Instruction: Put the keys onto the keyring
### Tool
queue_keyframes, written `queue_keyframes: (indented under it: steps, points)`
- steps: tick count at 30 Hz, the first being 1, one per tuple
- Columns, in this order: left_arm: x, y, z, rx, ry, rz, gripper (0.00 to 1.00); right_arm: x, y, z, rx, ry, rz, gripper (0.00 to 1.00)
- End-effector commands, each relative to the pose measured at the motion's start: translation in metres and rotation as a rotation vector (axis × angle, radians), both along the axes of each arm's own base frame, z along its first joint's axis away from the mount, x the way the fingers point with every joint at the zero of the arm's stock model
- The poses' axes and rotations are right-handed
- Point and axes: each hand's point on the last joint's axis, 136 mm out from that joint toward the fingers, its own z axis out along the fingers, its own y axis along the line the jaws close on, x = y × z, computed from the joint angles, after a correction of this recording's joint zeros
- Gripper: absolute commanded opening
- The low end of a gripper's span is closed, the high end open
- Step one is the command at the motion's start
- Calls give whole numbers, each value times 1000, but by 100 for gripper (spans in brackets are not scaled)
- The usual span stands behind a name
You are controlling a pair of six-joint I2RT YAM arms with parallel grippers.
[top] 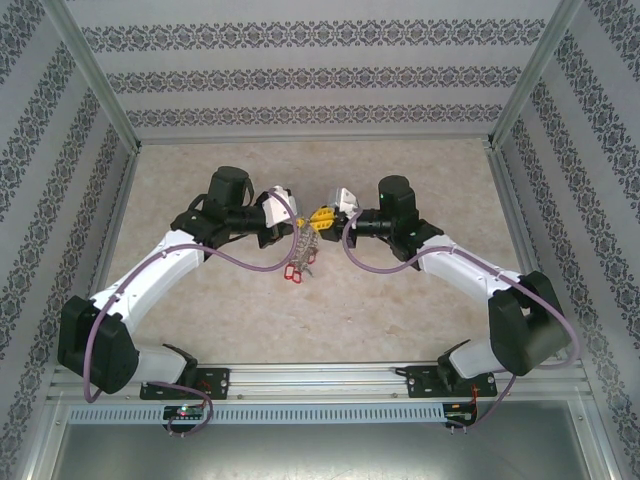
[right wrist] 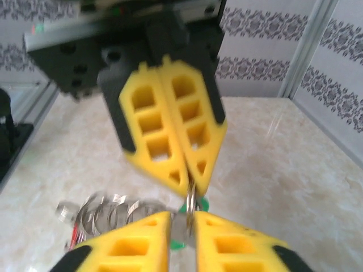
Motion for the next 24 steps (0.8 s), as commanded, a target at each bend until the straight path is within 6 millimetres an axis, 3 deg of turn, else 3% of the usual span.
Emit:
queue_keyframes:
  steps: [1,11,24]
  points:
    - [3,6,14,59,-52,-8,0,-13,-7,-2,-65,-53,69,25]
    - [-2,6,-9,207,-47,-31,0,-11,8,-8,-164,-28,59,34]
    - [-6,-2,-5,187,-41,-75,0,1,20,-18,-188,19,41,36]
